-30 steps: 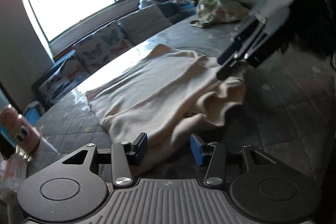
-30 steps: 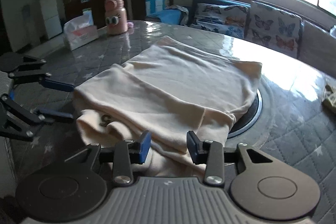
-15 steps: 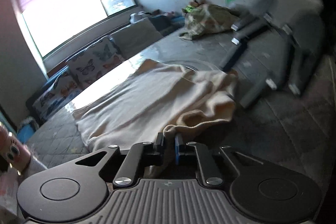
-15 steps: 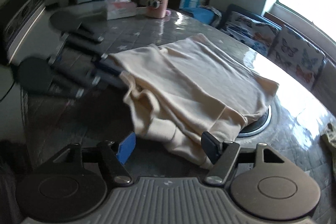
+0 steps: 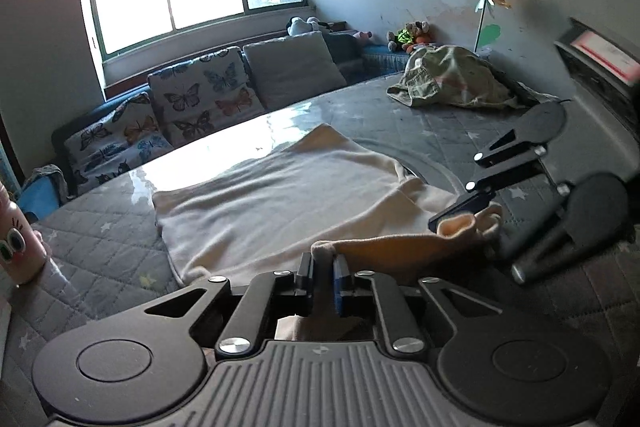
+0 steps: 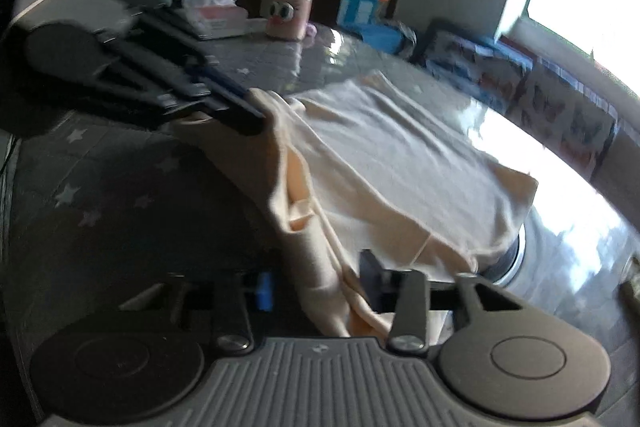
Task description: Fold clothes
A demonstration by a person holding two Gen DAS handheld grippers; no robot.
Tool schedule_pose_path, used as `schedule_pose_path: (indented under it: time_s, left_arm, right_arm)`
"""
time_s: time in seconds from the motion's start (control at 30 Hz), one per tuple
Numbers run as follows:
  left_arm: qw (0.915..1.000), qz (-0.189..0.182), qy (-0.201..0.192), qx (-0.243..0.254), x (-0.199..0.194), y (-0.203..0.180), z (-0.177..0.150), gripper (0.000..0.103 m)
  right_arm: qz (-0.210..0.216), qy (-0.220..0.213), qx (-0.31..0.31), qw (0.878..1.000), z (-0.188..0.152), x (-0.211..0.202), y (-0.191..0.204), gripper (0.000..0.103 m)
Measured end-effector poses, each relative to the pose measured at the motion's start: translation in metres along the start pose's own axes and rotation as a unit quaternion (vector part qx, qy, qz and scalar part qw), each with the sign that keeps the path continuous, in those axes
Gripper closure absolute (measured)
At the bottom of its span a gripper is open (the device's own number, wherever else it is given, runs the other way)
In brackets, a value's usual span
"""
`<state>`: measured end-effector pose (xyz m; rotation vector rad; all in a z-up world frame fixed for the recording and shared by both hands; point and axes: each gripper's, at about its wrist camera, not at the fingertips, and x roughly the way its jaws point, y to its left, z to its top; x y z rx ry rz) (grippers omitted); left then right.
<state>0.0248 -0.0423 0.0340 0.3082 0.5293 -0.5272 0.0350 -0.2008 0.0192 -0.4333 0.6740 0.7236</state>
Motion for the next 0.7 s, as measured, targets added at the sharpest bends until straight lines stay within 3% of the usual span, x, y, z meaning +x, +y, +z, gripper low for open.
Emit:
schedule_pose_path:
  time_s: [0.03, 0.23, 0.53, 0.7]
  left_arm:
    - [1.0, -0.001, 0.002, 0.0, -0.001, 0.0, -0.002, 0.087]
    - [0.9998, 0.01, 0.004, 0.014, -0.014, -0.004, -0.02, 0.064]
    - [0.9949, 0.038, -0.001, 0.094, -0.013, -0.021, -0.038, 0.055]
    - [0.9906, 0.056, 0.003, 0.125, -0.005, -0.02, -0.044, 0.057]
  right_arm:
    - [0.007, 0.002, 0.016, 1.0, 0.0, 0.0, -0.005, 0.082]
    - [0.022, -0.003, 0.082, 0.996, 0.005, -0.005, -0.022, 0.088]
    - [0.031, -0.022, 0.125, 0.991, 0.021, -0.01, -0.037, 0.091]
    - [0.026, -0.035, 0.133, 0.99, 0.024, -0.016, -0.037, 0.091]
